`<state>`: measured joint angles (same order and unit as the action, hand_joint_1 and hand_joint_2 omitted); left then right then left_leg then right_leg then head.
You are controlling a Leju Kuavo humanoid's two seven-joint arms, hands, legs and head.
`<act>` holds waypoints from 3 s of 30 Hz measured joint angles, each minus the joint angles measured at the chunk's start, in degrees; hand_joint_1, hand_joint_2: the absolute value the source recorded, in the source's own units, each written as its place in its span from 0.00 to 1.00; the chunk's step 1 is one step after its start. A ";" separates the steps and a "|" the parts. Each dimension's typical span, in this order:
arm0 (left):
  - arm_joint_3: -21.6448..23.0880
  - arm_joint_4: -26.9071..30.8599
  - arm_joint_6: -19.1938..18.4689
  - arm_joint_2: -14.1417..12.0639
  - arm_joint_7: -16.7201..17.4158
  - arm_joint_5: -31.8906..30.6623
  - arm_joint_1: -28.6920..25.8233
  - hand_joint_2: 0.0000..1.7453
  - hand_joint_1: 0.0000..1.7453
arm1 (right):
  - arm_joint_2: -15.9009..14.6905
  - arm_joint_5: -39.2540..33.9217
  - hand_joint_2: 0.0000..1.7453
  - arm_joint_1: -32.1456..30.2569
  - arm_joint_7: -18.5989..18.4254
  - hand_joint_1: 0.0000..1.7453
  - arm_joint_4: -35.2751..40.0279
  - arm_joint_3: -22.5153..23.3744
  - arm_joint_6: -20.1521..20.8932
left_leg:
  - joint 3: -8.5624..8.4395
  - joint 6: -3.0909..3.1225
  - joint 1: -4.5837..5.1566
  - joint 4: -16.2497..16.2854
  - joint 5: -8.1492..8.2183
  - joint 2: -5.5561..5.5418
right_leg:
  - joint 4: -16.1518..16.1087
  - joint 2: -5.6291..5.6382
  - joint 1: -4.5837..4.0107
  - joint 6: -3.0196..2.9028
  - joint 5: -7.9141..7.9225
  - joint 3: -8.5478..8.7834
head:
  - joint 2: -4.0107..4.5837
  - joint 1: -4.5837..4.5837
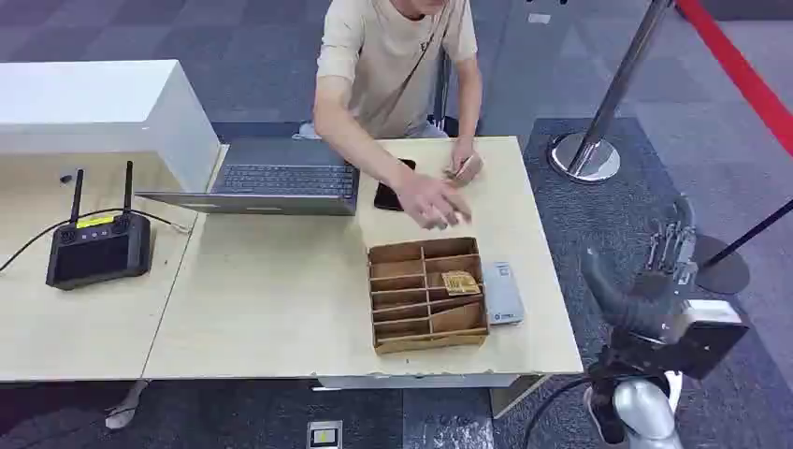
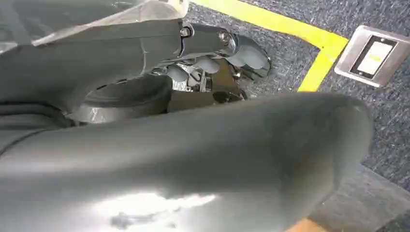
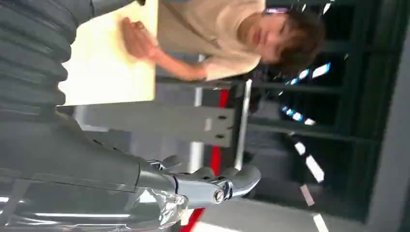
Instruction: Pass the card to the sensor for recognition and then transmit it.
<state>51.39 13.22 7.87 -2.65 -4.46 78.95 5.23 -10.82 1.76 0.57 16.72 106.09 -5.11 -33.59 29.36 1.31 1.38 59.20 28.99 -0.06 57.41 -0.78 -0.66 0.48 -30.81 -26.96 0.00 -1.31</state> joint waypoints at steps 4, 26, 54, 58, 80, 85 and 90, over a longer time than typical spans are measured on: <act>0.65 -0.11 -0.09 -0.22 0.22 0.00 0.06 0.00 0.00 | -0.79 6.76 1.00 2.00 -2.42 0.00 2.71 -3.54 -0.46 | 0.01 0.00 0.00 0.00 0.00 0.00 | 0.00 0.00 0.00 0.00 0.00 0.00 | 0.00 0.00; 4.24 -0.55 -1.03 -0.98 1.49 -2.45 0.61 0.00 0.00 | -3.10 36.88 1.00 18.18 -14.56 0.00 4.35 -26.43 2.73 | 0.04 -0.01 0.00 0.00 -0.01 0.00 | 0.03 0.00 0.00 0.00 0.00 -0.03 | 0.00 0.00; 5.53 -0.63 -1.88 -0.96 -0.09 -2.84 0.73 0.00 0.00 | -3.54 45.08 1.00 24.15 -21.40 1.00 -9.61 -34.97 4.68 | 0.14 -0.01 0.00 0.00 -0.01 -0.01 | 0.03 0.00 0.00 0.00 0.00 -0.13 | 0.00 0.00; 5.57 -0.66 -1.88 -0.96 -0.09 -2.93 0.73 0.00 0.00 | -3.54 45.08 1.00 24.15 -21.29 1.00 -10.36 -35.43 4.26 | 0.14 -0.01 0.00 0.00 -0.01 -0.01 | 0.03 0.00 0.00 0.00 0.00 -0.14 | 0.00 -0.02; 5.88 -0.72 -1.79 -0.96 -0.44 -3.21 0.72 0.00 0.00 | -3.56 32.73 1.00 23.06 -17.28 1.00 -12.54 -35.45 2.03 | 0.14 -0.01 -0.01 0.00 -0.01 0.00 | 0.03 0.00 0.00 0.00 0.00 -0.16 | 0.00 0.00; 5.92 -0.72 -1.77 -0.94 -0.44 -3.08 0.71 0.00 0.00 | -4.17 21.05 1.00 22.22 -13.54 1.00 -15.09 -32.86 1.75 | 0.17 -0.01 0.00 0.00 -0.01 0.00 | 0.03 0.00 0.00 0.00 0.00 -0.18 | 0.00 -0.02; 6.05 -0.79 -1.75 -0.92 -0.61 -3.08 0.74 0.00 0.00 | -4.85 11.38 1.00 22.82 -11.30 1.00 -21.61 -29.30 3.89 | 0.19 0.00 0.00 0.01 -0.01 -0.02 | 0.03 0.00 0.01 0.00 0.01 -0.19 | 0.00 -0.02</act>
<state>57.44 12.44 6.12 -3.56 -5.07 75.87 5.97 -15.67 13.15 23.39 5.42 84.48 -34.41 -29.71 29.55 1.31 1.38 59.21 28.98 -0.08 57.44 -0.78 -0.66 0.48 -30.80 -27.14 0.00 -1.33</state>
